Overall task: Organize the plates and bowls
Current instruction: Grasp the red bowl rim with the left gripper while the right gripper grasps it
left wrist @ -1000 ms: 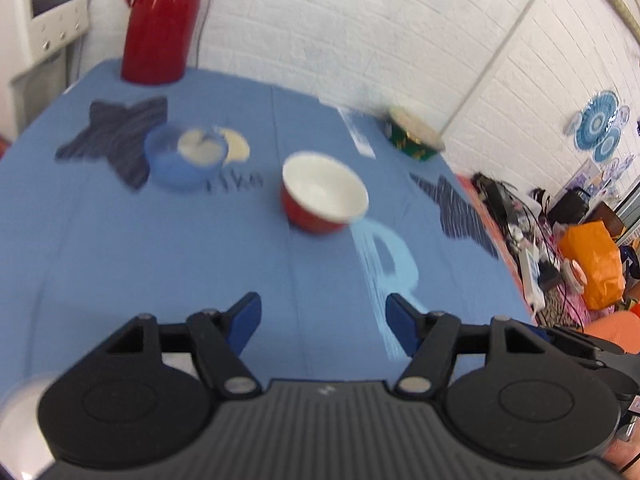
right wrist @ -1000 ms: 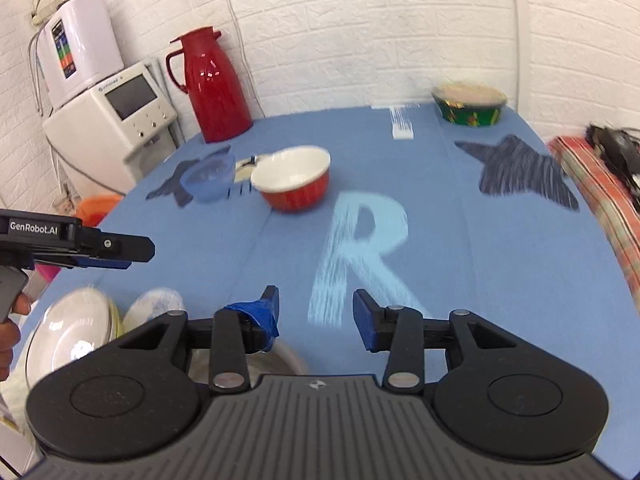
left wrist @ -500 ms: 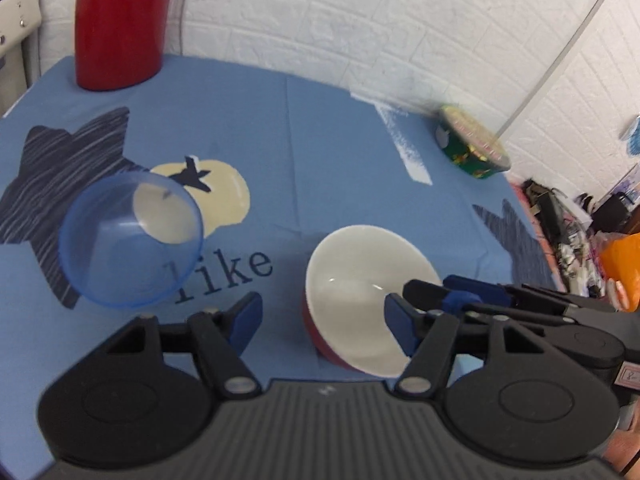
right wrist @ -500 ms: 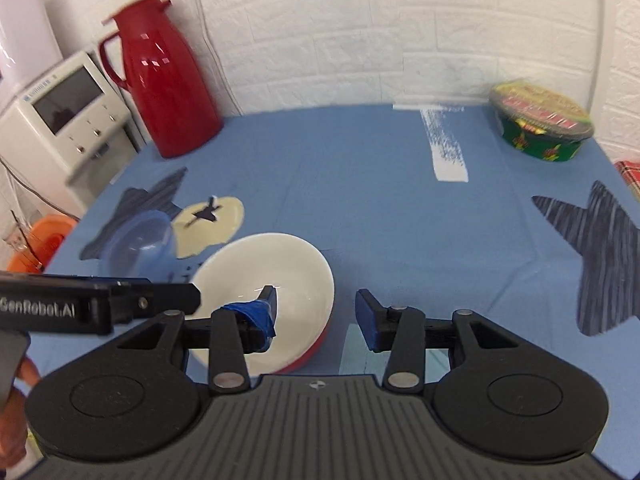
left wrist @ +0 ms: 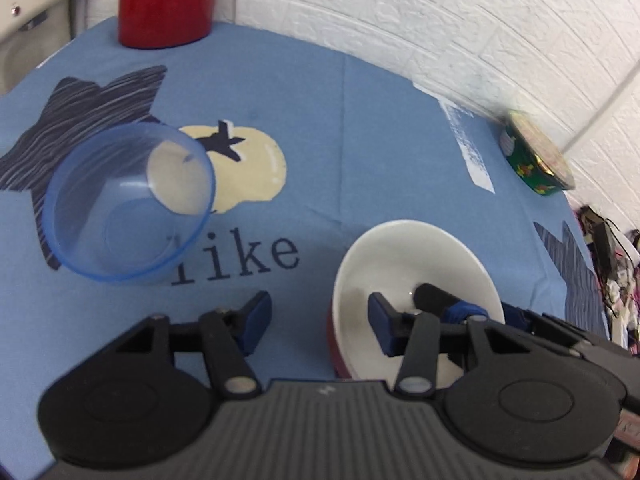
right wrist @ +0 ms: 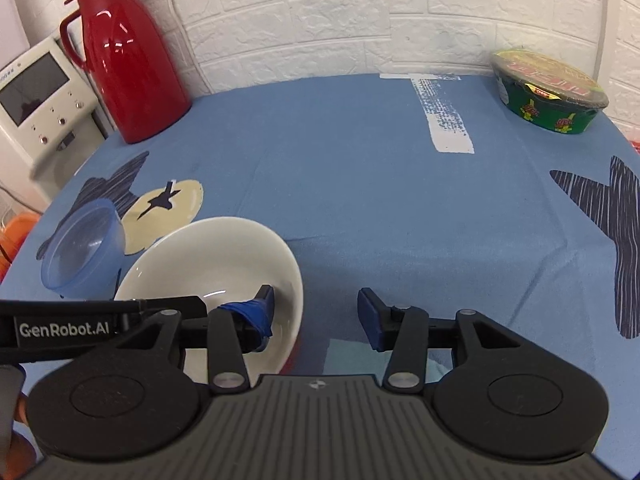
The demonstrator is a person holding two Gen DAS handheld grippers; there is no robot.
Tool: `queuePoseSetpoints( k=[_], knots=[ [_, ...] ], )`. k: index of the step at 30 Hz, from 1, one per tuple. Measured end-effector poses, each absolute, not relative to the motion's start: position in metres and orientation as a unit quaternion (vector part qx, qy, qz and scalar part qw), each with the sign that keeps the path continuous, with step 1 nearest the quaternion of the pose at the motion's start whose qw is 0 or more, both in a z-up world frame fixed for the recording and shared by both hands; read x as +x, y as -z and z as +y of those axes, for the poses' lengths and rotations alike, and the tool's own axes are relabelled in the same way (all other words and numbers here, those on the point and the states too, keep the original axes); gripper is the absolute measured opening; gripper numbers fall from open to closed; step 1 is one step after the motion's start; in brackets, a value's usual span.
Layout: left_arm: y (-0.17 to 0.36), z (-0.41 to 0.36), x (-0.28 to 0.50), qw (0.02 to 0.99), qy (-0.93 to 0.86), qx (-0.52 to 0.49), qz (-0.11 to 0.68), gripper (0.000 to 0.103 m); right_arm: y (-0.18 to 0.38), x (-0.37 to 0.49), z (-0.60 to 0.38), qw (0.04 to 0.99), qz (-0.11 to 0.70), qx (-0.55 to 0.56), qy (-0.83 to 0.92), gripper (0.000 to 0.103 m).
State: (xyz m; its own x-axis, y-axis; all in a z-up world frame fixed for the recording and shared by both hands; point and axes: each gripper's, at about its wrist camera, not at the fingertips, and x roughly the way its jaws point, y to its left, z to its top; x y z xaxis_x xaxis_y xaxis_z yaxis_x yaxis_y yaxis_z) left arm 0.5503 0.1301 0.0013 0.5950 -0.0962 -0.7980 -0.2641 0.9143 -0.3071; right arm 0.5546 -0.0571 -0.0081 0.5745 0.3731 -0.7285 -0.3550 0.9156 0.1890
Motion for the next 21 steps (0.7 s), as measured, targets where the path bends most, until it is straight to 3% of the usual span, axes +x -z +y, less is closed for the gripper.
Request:
queuePoseSetpoints(
  k=[4,7,8,10,12,21],
  knots=[
    [-0.002,0.128,0.55,0.871,-0.052,-0.19,0.45,0.041,0.009,0.554,-0.057,0.89,0.41,0.015,-0.201,0.032],
    [-0.002,0.126,0.551,0.874,-0.033,-0.167,0.455,0.02,0.009,0.55,-0.05,0.889,0.407,-0.011,-0.209,0.032],
    [-0.001,0.128,0.55,0.871,-0.019,-0.175,0.458,0.01,0.01,0.548,-0.047,0.888,0.405,-0.022,-0.218,0.028],
    [0.0,0.129,0.549,0.872,-0.01,-0.177,0.457,0.011,0.01,0.543,-0.043,0.887,0.393,-0.03,-0.24,0.014],
    [0.0,0.128,0.548,0.874,-0.005,-0.173,0.453,0.01,0.011,0.54,-0.041,0.886,0.386,-0.038,-0.256,0.007],
    [-0.012,0.118,0.521,0.87,0.011,-0.158,0.466,0.0,0.001,0.52,-0.045,0.879,0.398,-0.033,-0.261,0.01]
  ],
)
